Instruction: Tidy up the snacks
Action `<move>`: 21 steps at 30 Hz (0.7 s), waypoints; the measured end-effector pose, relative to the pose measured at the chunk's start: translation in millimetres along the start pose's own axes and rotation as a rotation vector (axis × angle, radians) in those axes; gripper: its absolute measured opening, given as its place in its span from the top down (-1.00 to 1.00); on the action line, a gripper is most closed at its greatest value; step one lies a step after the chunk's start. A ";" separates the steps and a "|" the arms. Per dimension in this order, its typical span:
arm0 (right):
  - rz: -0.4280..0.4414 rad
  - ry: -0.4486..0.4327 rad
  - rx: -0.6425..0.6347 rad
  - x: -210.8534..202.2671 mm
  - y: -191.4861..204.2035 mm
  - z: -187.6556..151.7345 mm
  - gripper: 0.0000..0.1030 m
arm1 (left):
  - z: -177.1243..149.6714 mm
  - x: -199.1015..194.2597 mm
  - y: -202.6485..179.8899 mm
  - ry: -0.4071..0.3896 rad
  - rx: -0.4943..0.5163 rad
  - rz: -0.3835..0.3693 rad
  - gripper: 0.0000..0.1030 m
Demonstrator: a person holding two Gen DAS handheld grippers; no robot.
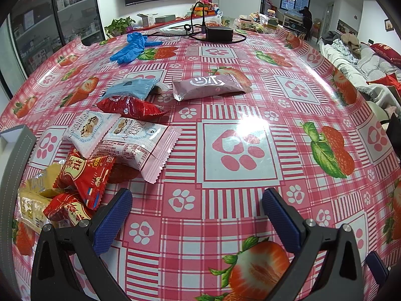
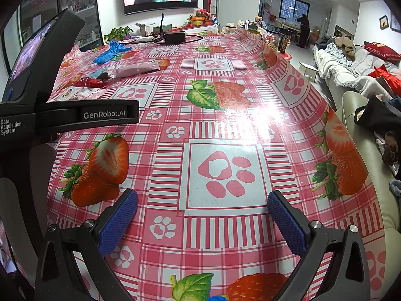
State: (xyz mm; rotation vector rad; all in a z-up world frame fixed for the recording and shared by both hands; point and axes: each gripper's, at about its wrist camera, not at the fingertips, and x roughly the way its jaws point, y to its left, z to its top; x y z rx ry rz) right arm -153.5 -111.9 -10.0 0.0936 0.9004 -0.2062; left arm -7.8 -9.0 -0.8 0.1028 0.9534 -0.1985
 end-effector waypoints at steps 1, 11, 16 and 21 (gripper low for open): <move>0.000 0.000 0.000 -0.1 0.0 0.0 -1.00 | 0.0 0.0 0.0 0.000 0.000 0.000 -1.00; 0.000 -0.001 0.000 -0.2 0.2 0.1 -1.00 | 0.4 0.3 1.2 0.001 0.001 0.001 -1.00; 0.000 -0.001 0.000 0.1 0.1 0.0 -1.00 | -1.6 -2.5 3.0 0.044 0.079 -0.043 -1.00; 0.000 -0.001 0.000 -0.5 0.1 -0.4 -1.00 | -6.8 -29.7 3.0 0.062 0.141 -0.067 -1.00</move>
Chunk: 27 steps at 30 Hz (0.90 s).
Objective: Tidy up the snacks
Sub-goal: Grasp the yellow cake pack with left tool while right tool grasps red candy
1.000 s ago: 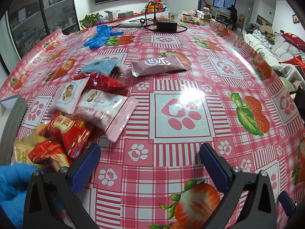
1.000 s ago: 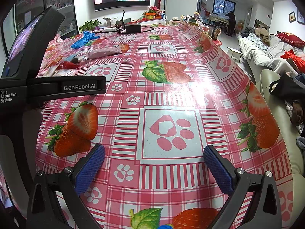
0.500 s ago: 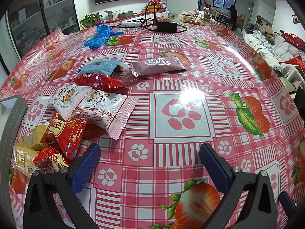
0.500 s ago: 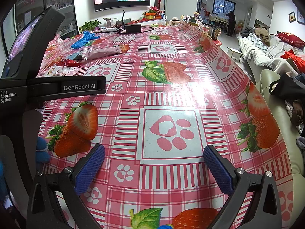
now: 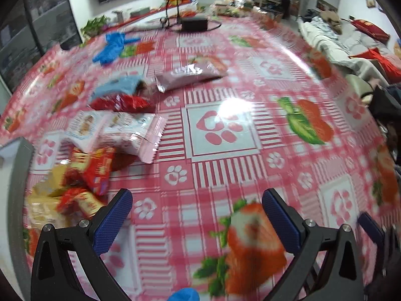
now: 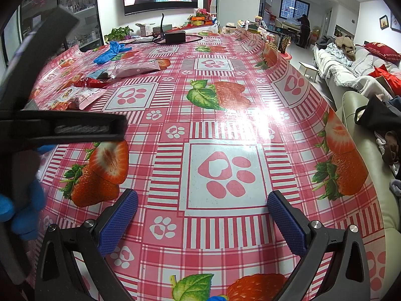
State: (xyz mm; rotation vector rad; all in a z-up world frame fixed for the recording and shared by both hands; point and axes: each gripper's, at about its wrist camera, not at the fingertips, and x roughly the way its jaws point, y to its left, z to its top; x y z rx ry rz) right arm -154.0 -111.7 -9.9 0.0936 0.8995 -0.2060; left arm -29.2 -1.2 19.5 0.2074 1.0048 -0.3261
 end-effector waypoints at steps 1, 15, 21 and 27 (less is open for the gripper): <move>0.000 0.000 0.000 0.6 -0.1 0.2 -1.00 | -2.2 -11.4 2.3 -0.033 0.013 0.008 -1.00; 0.000 -0.001 0.000 0.9 -0.2 0.0 -1.00 | -10.2 -26.3 128.6 -0.066 -0.060 0.092 -1.00; -0.002 0.027 -0.001 1.3 0.1 2.9 -1.00 | -9.2 -1.5 156.0 0.004 -0.149 -0.001 -1.00; 0.009 0.288 0.034 21.2 4.2 38.8 -1.00 | -17.9 1.3 159.7 -0.008 -0.172 -0.059 -1.00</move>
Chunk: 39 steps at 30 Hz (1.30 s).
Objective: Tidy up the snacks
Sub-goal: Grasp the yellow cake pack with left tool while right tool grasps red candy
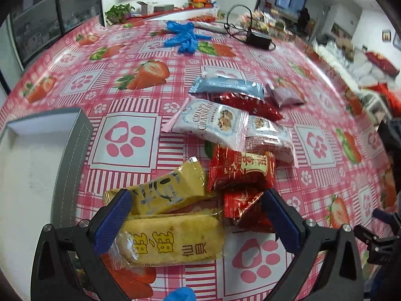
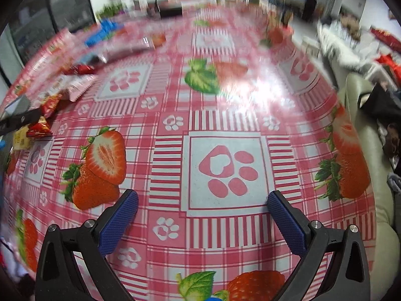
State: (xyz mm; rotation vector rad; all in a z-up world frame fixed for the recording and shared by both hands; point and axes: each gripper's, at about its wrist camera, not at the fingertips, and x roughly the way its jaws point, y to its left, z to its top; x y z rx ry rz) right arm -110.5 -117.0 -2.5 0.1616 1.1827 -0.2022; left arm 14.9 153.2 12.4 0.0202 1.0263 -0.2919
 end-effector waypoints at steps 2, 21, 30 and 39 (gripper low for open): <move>0.116 0.028 0.037 0.3 5.4 15.8 -1.00 | -1.3 -0.5 1.8 -0.014 -0.006 -0.006 -1.00; 0.130 -0.034 -0.127 55.0 176.7 137.9 -0.99 | -11.0 -2.1 4.8 -0.070 -0.002 -0.028 -1.00; 0.070 -0.028 -0.143 36.0 114.6 94.7 -0.73 | -53.9 -9.5 -49.9 -0.042 0.214 0.005 -1.00; 0.100 0.009 -0.021 4.1 20.0 32.7 -0.86 | -40.2 -62.7 -18.1 -0.143 0.156 -0.047 -1.00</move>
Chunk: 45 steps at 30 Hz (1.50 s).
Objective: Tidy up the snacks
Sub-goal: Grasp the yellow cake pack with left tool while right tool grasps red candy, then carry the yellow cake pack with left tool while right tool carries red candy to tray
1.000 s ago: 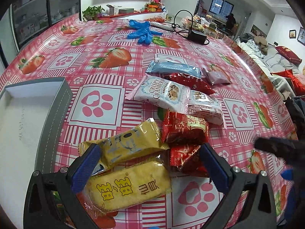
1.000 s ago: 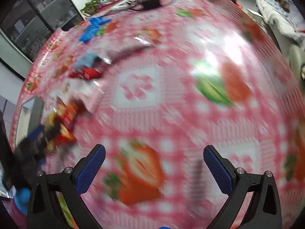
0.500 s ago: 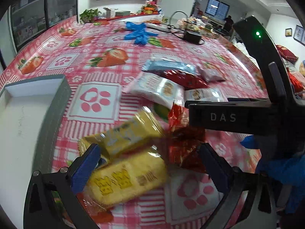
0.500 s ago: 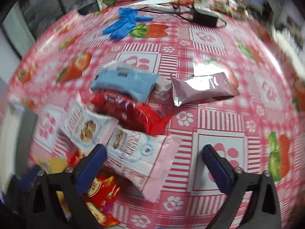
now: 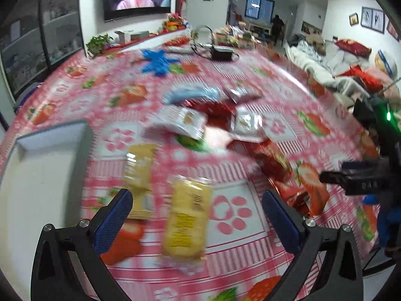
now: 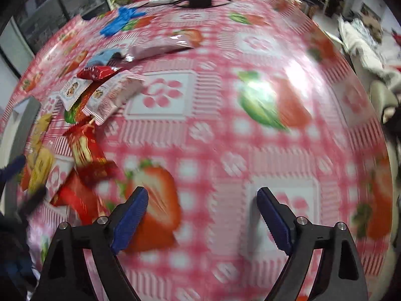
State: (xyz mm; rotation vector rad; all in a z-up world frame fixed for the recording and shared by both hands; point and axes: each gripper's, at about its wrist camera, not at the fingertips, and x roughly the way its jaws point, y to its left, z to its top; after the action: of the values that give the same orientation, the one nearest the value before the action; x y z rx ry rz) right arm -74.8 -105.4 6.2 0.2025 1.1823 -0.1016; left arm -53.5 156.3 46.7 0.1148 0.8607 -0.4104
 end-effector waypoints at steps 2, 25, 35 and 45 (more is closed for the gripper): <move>0.034 -0.004 0.060 -2.0 -11.0 -4.4 -0.98 | 3.9 -7.5 8.3 0.000 0.001 0.005 -1.00; 0.102 -0.085 -0.368 2.7 118.3 -15.2 0.44 | -15.5 39.8 -13.3 0.220 0.061 0.051 -0.20; 0.225 -0.114 -0.185 -24.0 78.4 -13.4 0.48 | -6.3 8.5 -13.4 0.140 -0.003 0.005 0.24; 0.279 -0.173 -0.122 -56.5 64.6 -4.7 0.48 | 20.5 -50.5 -3.3 0.009 -0.034 0.003 0.23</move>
State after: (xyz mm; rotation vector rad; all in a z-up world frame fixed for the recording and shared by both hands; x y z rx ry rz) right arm -88.4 -42.8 63.6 0.2444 0.9747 0.1945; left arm -69.5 163.3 98.4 0.0863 0.8762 -0.3922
